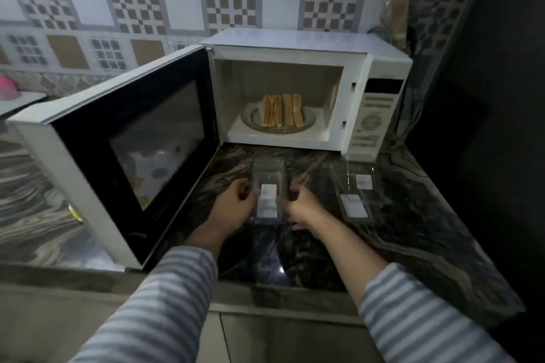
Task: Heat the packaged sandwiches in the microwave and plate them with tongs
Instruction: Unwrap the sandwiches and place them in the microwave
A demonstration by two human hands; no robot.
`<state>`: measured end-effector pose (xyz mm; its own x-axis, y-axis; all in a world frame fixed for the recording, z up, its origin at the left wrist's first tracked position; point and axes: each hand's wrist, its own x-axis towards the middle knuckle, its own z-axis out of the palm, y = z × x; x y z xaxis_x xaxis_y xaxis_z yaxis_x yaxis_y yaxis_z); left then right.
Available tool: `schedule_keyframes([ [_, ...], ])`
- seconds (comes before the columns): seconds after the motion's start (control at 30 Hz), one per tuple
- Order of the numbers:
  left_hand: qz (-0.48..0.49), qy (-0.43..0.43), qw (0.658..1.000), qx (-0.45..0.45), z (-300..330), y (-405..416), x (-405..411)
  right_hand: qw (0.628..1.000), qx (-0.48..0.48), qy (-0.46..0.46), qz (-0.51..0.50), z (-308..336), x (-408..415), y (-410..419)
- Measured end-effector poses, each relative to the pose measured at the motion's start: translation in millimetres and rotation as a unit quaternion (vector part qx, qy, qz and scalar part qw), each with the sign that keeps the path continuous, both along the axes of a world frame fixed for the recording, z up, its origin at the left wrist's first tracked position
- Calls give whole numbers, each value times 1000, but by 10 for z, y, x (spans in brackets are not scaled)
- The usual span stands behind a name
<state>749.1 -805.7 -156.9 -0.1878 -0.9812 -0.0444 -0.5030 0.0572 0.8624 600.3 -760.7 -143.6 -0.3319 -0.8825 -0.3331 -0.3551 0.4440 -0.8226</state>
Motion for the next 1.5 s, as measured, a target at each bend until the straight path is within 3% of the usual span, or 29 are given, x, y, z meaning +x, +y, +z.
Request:
schedule_keyframes([
  [0.23,-21,45,996,75,-88,237,49,983,-31,-158,-92,-147,65,186],
  [0.43,-19,126,982,140,-121,216,14,976,-19,-181,-123,-99,24,218],
  [0.63,-13,105,988,116,-185,118,-24,979,2,-150,-136,-102,7,126],
  [0.77,-39,48,993,103,-167,104,-10,988,24,-123,-87,-34,-6,146],
  [0.87,-45,-45,997,50,-83,104,6,999,34,-15,-25,24,-52,227],
  [0.93,-1,-150,988,-32,31,111,-26,997,-1,79,-5,107,-122,287],
  [1.0,41,-195,974,-105,208,153,-139,987,-53,149,-8,239,-227,336],
  [1.1,48,-169,969,-174,465,217,-429,978,-105,178,-24,485,-410,407],
  [1.2,-8,-128,974,-187,588,259,-761,966,-148,206,-52,674,-636,490],
  [1.4,-106,-56,987,-102,471,383,-1304,947,-155,260,-107,686,-1109,687],
  [1.5,-125,-33,991,-30,300,421,-1447,967,-99,193,-131,525,-1239,749],
])
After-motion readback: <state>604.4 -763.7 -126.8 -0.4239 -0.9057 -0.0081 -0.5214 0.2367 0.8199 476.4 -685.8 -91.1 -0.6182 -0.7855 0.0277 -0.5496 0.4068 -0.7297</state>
